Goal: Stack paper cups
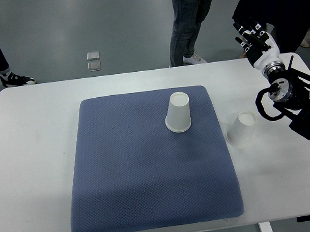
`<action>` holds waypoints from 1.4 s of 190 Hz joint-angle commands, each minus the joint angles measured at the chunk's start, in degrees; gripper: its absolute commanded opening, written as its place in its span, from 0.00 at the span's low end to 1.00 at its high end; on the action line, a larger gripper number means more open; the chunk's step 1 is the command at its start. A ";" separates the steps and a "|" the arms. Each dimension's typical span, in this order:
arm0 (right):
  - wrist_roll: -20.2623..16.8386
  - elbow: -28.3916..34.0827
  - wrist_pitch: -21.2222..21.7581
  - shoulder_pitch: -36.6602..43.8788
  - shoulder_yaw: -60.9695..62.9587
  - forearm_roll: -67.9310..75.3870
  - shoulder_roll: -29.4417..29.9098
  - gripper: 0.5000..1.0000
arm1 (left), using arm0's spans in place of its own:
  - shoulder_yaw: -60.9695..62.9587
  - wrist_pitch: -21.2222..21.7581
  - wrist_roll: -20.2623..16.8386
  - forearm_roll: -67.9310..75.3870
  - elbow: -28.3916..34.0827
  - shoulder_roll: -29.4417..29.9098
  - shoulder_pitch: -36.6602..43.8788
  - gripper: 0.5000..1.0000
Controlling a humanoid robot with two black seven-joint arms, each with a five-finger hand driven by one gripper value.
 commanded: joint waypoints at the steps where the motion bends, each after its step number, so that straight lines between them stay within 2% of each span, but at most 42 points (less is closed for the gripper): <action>1: 0.00 0.00 0.09 0.05 0.00 -0.01 -0.08 0.83 | 0.01 0.08 -0.01 -0.01 0.10 0.00 0.00 1.00; 266: -0.18 -0.62 -0.27 1.54 1.58 -0.71 -0.43 0.83 | -0.08 0.08 -0.01 0.17 0.01 0.00 0.18 1.00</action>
